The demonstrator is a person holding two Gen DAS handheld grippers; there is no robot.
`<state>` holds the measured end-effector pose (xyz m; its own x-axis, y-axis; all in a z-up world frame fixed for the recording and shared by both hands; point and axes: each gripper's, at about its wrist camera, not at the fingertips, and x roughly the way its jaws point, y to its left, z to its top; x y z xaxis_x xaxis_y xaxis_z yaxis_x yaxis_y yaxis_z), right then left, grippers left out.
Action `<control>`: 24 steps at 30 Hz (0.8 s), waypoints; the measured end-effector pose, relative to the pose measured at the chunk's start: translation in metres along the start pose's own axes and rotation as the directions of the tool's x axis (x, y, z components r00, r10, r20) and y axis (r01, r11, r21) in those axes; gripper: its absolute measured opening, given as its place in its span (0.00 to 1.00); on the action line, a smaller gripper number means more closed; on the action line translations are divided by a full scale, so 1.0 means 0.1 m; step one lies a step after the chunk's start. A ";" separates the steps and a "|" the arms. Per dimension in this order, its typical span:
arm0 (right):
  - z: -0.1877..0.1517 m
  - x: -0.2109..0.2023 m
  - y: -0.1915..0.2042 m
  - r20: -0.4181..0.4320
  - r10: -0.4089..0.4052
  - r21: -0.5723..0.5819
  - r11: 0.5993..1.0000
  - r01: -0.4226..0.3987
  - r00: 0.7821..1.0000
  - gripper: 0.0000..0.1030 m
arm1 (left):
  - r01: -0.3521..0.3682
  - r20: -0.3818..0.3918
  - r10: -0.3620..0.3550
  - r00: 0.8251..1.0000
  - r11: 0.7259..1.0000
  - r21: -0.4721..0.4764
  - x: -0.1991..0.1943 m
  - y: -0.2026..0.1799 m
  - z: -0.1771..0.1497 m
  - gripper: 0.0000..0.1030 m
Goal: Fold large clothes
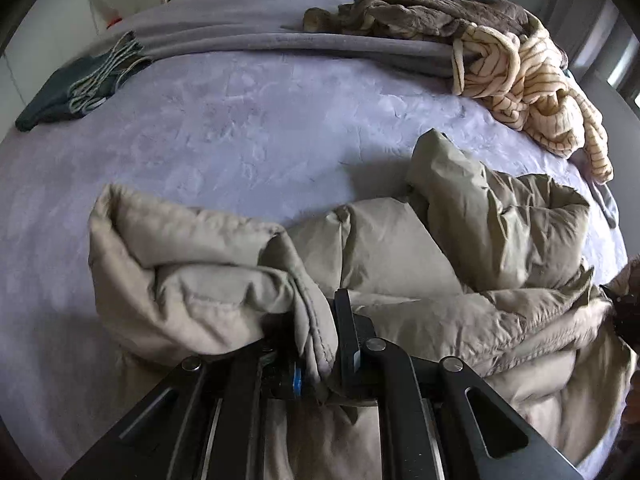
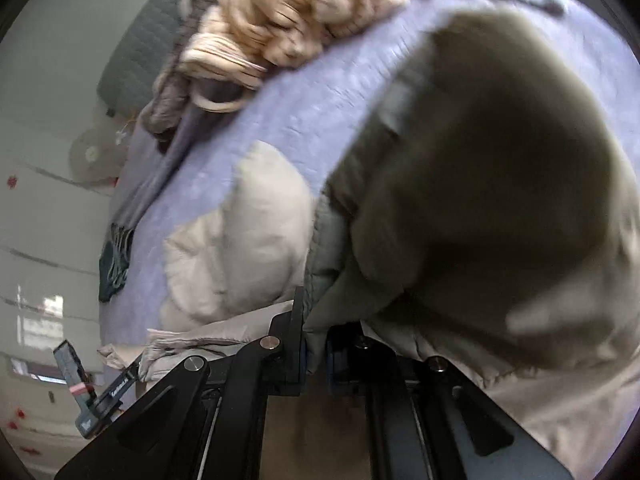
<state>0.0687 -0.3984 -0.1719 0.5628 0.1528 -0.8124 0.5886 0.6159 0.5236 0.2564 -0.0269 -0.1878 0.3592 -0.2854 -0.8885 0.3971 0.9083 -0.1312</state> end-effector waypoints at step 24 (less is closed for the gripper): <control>-0.07 -0.33 0.08 0.028 0.023 -0.132 0.991 -0.019 0.999 0.83 | -0.056 0.156 0.049 0.987 0.997 0.044 -0.55 0.02 -0.07 0.91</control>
<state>0.0510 -0.3935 -0.1431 0.5922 0.1455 -0.7925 0.4956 0.7097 0.5006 0.2312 -0.0073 -0.1420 0.5056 -0.2849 -0.8144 0.4131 0.9086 -0.0614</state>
